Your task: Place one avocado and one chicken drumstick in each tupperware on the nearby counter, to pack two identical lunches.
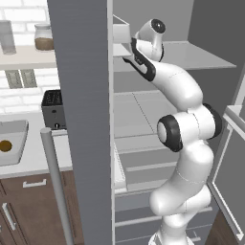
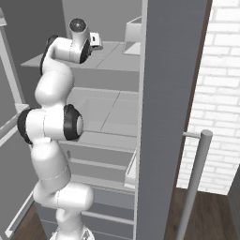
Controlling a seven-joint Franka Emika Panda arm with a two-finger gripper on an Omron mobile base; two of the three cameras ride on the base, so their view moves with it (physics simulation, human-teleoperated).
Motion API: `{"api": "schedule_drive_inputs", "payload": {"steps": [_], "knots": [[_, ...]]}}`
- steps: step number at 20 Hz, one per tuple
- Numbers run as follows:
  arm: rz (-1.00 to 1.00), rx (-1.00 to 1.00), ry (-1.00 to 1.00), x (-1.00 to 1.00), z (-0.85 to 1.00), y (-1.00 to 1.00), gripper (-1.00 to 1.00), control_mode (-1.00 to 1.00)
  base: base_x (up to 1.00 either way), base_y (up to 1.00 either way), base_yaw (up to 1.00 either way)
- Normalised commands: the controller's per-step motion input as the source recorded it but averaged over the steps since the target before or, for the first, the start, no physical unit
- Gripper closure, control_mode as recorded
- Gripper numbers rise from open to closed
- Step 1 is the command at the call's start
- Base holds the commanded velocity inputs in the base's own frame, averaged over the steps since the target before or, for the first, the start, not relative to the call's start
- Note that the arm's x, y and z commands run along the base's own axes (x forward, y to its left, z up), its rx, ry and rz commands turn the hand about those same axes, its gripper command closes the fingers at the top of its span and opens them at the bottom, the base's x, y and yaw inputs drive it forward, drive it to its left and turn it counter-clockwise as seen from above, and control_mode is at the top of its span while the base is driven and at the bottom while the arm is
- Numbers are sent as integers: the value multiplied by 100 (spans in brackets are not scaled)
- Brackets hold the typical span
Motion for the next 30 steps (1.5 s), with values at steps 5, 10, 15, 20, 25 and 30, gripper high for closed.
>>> {"api": "schedule_drive_inputs", "payload": {"steps": [5, 10, 15, 20, 25, 30], "knots": [[0, 0, -19, -59, 0, 16, 100, -100, 0, 0, 0], [0, 0, -3, -96, 0, -2, 100, -100, 0, 0, 0], [0, -2, 0, -100, 7, -12, 100, -100, 0, 0, 0], [0, -3, 0, -100, 0, -19, 100, -100, 0, 0, 0], [0, 0, 0, -100, 0, -28, 100, -100, 0, 0, 0], [0, 0, 0, -100, 0, -27, 100, -100, 0, 0, 0]]}}
